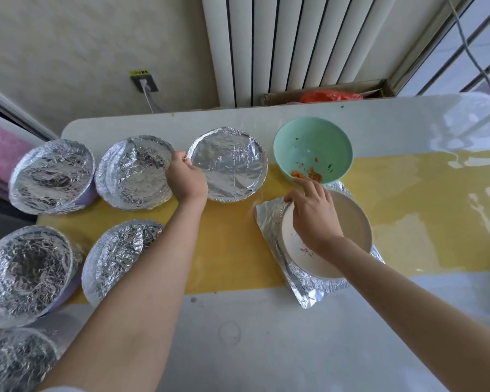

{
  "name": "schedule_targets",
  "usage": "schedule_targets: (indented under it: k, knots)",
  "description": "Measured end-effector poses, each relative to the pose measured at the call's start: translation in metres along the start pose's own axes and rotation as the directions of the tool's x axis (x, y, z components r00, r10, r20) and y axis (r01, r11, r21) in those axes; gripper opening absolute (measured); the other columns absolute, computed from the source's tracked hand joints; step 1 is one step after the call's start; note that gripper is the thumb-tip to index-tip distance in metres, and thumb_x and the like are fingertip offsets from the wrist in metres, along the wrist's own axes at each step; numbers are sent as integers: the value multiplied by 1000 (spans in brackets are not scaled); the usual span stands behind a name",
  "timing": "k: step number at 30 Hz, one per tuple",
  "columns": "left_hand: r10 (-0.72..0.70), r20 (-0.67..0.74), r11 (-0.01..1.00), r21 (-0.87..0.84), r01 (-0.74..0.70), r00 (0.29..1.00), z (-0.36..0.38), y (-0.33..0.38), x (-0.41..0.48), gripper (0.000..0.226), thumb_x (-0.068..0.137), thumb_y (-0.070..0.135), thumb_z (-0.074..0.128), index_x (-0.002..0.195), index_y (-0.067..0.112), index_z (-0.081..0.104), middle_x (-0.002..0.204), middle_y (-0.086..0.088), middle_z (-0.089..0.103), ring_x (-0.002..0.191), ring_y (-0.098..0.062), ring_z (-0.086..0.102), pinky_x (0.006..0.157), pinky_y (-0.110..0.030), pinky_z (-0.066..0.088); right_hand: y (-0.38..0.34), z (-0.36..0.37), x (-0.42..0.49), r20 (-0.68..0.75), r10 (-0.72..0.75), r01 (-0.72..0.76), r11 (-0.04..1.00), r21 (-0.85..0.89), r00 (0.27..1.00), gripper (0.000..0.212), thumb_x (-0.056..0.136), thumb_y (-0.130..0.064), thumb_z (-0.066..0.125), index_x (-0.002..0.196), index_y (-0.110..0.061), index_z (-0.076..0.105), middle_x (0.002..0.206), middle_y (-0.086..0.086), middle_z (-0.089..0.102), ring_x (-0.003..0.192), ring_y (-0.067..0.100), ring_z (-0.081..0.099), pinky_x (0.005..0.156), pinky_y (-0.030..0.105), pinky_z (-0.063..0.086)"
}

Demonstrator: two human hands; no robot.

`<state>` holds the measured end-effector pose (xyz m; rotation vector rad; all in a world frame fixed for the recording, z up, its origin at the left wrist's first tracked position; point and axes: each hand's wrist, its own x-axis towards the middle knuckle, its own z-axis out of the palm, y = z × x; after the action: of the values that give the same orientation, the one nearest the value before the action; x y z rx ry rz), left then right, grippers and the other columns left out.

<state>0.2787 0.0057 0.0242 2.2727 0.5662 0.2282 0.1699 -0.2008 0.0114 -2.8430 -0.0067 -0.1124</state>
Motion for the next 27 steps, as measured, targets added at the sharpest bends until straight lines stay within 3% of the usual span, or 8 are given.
schedule_targets:
  k: [3, 5, 10, 13, 17, 21, 24, 27]
  knots:
    - [12, 75, 999, 49, -15, 997, -1, -1, -1, 33, 95, -3, 33, 124, -2, 51, 102, -12, 56, 90, -22, 51, 71, -25, 40, 2, 2, 0, -5, -17, 17, 1000, 13, 1000, 27, 74, 9, 57, 91, -9, 68, 124, 17, 58, 123, 36, 48, 107, 46, 30]
    - [50, 115, 994, 95, -61, 992, -2, -2, -4, 34, 98, 2, 33, 130, 0, 45, 121, -15, 54, 108, -27, 52, 79, -26, 40, 4, 3, -1, -1, -38, 38, 999, 17, 999, 29, 74, 10, 57, 94, -8, 67, 125, 19, 57, 123, 37, 48, 108, 47, 29]
    - [292, 128, 913, 257, -316, 948, -3, -5, -21, 38, 93, 4, 43, 132, 5, 45, 139, -12, 41, 129, -28, 36, 104, -39, 33, 4, -3, -9, 7, -19, 18, 992, 122, 1000, 38, 80, 13, 50, 112, -4, 60, 132, 18, 50, 127, 36, 42, 109, 45, 29]
    - [455, 104, 858, 215, -467, 884, -6, -6, -50, 39, 87, -1, 48, 124, 7, 52, 130, -12, 49, 125, -30, 40, 105, -43, 32, 9, -15, -24, -89, 59, -38, 975, 220, 994, 35, 83, 9, 48, 114, -5, 60, 128, 14, 54, 120, 34, 47, 103, 40, 34]
    - [609, 158, 766, 139, -628, 777, -4, -23, -105, 34, 79, -6, 53, 109, 8, 58, 109, -10, 57, 106, -30, 52, 90, -42, 39, 22, -20, -49, -228, 259, -195, 943, 270, 938, 42, 78, -7, 37, 117, -6, 54, 127, 11, 53, 114, 32, 47, 99, 39, 35]
    - [525, 347, 789, 143, -597, 777, 6, -48, -151, 25, 82, 3, 60, 106, 10, 59, 101, -7, 59, 96, -30, 55, 84, -41, 40, 37, -19, -70, -201, 486, -404, 848, 345, 850, 54, 76, 4, 49, 129, 0, 42, 132, 18, 44, 120, 37, 41, 102, 45, 35]
    - [268, 539, 887, 186, -423, 798, 17, -57, -171, 27, 91, 24, 54, 117, 13, 54, 116, -5, 57, 111, -28, 48, 91, -39, 33, 41, -23, -79, -26, 639, -581, 715, 389, 769, 54, 86, -4, 49, 137, -5, 31, 136, 14, 38, 119, 32, 43, 88, 41, 40]
    - [101, 631, 947, 176, -269, 769, 26, -56, -179, 30, 92, 37, 52, 114, 17, 54, 115, 2, 60, 116, -24, 41, 93, -36, 29, 39, -28, -86, 87, 685, -651, 635, 415, 723, 54, 89, -9, 47, 139, -4, 27, 139, 12, 37, 117, 31, 46, 80, 34, 37]
